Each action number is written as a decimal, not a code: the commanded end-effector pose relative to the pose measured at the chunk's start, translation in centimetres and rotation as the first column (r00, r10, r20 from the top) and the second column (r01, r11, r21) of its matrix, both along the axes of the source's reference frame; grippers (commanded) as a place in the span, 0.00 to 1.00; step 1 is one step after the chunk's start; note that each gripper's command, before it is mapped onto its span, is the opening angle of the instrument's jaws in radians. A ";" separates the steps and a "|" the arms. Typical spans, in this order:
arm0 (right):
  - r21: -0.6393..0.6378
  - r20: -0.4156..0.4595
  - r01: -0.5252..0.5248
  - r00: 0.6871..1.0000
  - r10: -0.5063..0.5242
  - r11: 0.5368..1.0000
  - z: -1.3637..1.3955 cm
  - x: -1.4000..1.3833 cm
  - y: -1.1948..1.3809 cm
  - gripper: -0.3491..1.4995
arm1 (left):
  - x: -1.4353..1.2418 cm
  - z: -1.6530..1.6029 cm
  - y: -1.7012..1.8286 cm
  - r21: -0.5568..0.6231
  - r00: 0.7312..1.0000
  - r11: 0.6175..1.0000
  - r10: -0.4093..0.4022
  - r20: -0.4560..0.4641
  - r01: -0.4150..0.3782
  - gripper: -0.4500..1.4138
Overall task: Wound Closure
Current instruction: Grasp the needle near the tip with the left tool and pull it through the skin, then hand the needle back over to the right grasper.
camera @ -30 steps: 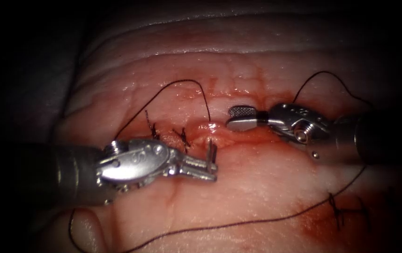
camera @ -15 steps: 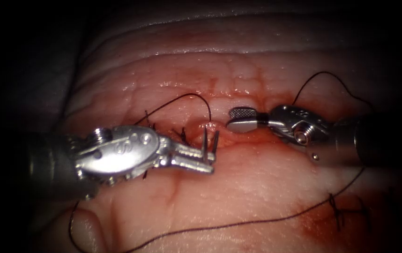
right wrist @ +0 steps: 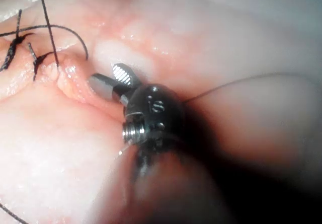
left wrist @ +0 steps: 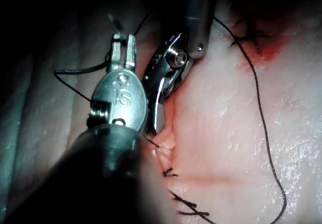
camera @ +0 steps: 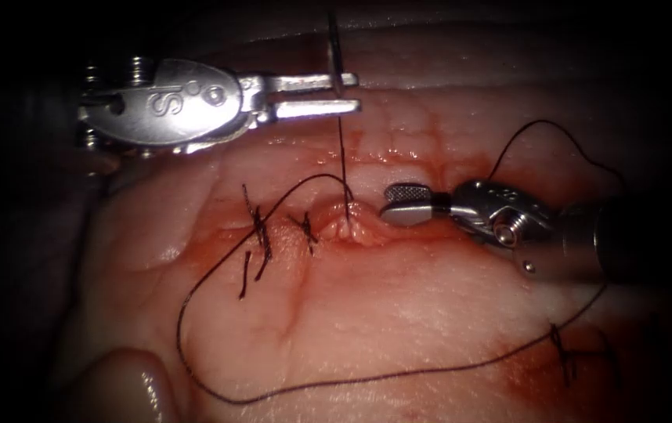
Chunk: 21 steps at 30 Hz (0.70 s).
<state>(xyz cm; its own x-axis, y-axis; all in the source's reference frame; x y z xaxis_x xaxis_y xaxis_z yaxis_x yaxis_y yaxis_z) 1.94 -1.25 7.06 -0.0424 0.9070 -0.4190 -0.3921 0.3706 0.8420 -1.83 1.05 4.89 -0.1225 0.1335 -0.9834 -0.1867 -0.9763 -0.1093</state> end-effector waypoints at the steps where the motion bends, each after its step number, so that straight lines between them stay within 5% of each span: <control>1: 0.000 -0.002 0.001 1.000 -0.001 1.000 0.05 0.07 -0.03 0.24 | -0.06 0.03 0.09 -0.013 1.000 1.000 -0.003 -0.009 0.003 0.00; 6: 0.000 -0.002 0.002 1.000 -0.002 1.000 0.05 0.07 -0.03 0.29 | -0.15 0.01 0.23 -0.029 1.000 1.000 -0.011 -0.018 0.011 0.00; 11: 0.009 -0.010 0.009 1.000 -0.009 1.000 -0.01 0.02 0.02 0.65 | -0.23 0.12 0.05 -0.058 1.000 0.998 -0.010 -0.029 0.009 0.00; 13: 0.018 -0.014 0.008 1.000 -0.008 1.000 -0.06 -0.03 0.08 0.69 | -0.25 0.21 -0.08 -0.074 1.000 0.997 -0.006 -0.031 0.003 0.00; 15: 0.030 -0.022 -0.001 1.000 0.002 1.000 -0.15 -0.10 0.17 0.69 | -0.27 0.33 -0.23 -0.093 0.999 0.996 -0.003 -0.040 0.000 0.00; 18: 0.048 -0.042 -0.025 0.999 0.027 0.999 -0.31 -0.22 0.31 0.46 | -0.29 0.51 -0.46 -0.122 0.999 0.993 0.001 -0.053 -0.007 0.00; 21: 0.066 -0.048 -0.063 0.997 0.066 0.996 -0.50 -0.29 0.41 0.39 | -0.30 0.69 -0.65 -0.147 0.998 0.989 0.003 -0.064 -0.012 0.00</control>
<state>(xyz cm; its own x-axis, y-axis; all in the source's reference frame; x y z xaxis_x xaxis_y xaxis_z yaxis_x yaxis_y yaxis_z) 1.56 -0.83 6.52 -0.1253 0.9274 -0.3524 -0.3714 0.2855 0.8835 -2.08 0.34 5.57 -0.1898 -0.0191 -0.9816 -0.1812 -0.9819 0.0542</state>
